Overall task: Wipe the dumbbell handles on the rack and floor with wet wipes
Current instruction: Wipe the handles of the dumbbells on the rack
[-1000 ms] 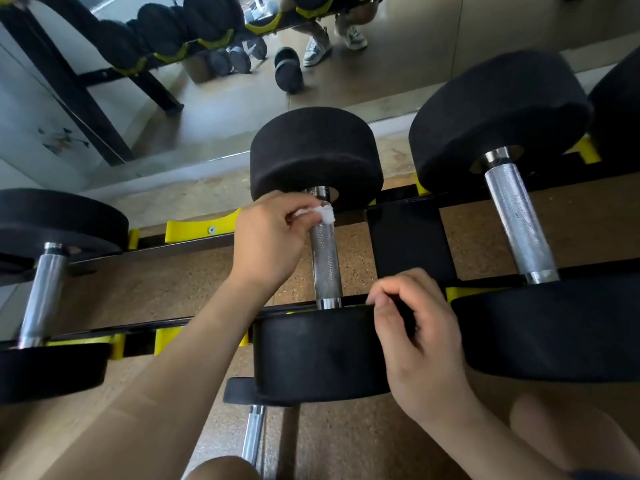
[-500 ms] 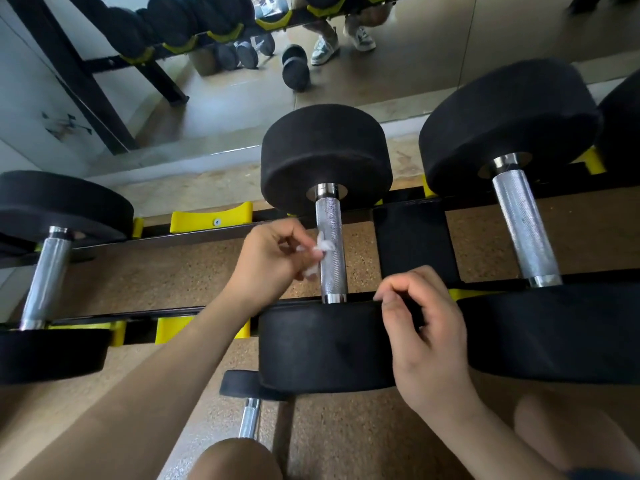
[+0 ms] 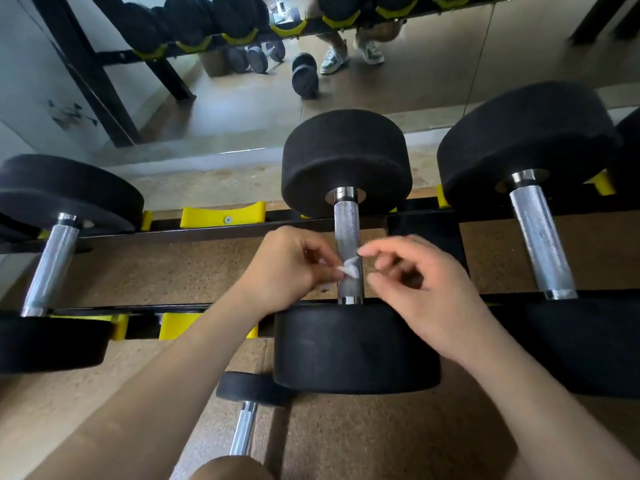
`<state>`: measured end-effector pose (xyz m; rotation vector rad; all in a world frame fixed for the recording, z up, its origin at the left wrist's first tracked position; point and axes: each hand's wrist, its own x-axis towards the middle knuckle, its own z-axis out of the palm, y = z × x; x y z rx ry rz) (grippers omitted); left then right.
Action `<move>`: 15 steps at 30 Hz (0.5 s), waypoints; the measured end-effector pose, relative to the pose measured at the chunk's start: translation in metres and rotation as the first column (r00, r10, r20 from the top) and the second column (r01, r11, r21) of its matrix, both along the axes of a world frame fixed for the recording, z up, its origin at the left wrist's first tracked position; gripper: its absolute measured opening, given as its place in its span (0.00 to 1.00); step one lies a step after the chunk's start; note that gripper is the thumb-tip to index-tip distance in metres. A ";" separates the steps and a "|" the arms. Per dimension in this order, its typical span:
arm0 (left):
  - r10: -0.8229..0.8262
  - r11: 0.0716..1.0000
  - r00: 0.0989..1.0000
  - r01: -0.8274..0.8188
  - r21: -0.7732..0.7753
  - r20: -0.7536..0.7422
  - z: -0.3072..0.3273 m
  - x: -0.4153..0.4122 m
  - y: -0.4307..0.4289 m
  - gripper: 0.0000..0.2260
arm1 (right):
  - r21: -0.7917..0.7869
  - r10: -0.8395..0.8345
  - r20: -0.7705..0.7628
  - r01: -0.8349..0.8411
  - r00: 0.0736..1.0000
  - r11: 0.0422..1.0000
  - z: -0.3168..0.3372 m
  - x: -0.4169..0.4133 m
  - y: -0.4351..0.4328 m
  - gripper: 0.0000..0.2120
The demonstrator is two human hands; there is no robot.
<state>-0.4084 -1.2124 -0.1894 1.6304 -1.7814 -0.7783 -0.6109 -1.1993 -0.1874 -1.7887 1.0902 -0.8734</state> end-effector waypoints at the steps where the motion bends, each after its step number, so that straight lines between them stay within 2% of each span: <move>1: -0.050 0.999 0.996 0.051 -0.011 0.075 0.005 0.000 0.001 0.14 | -0.017 0.083 -0.107 -0.085 0.991 0.996 0.008 0.004 -0.009 0.15; 3: -0.119 0.990 0.978 0.129 -0.048 0.173 0.012 -0.007 0.004 0.11 | -0.065 0.185 -0.271 -0.209 0.945 0.976 0.022 0.014 -0.026 0.21; 5: -0.057 0.996 0.982 0.070 -0.064 0.179 0.017 -0.009 0.010 0.11 | -0.147 0.224 -0.339 -0.286 0.914 0.947 0.026 0.027 -0.038 0.22; 7: -0.005 1.000 1.000 0.005 0.003 -0.025 0.016 -0.006 0.021 0.11 | -0.217 0.242 -0.401 -0.348 0.884 0.912 0.024 0.039 -0.043 0.19; 9: 0.056 0.998 0.975 -0.050 0.033 -0.214 0.010 -0.003 0.039 0.15 | -0.279 0.255 -0.532 -0.452 0.807 0.847 0.021 0.044 -0.049 0.12; 10: 0.104 0.995 0.967 -0.104 0.011 -0.235 0.005 -0.001 0.049 0.16 | -0.337 0.236 -0.581 -0.494 0.779 0.802 0.020 0.045 -0.054 0.08; 12: 0.211 0.970 0.951 -0.232 -0.069 -0.226 -0.004 0.001 0.066 0.14 | -0.435 0.174 -0.590 -0.492 0.789 0.754 0.019 0.047 -0.065 0.06; 14: 0.269 0.943 0.940 -0.302 -0.142 -0.212 -0.009 0.004 0.077 0.07 | -0.419 0.187 -0.625 -0.527 0.758 0.739 0.020 0.047 -0.067 0.09; 15: 0.268 0.939 0.943 -0.301 -0.165 -0.196 -0.009 0.006 0.079 0.06 | -0.367 0.238 -0.688 -0.612 0.685 0.700 0.021 0.048 -0.063 0.09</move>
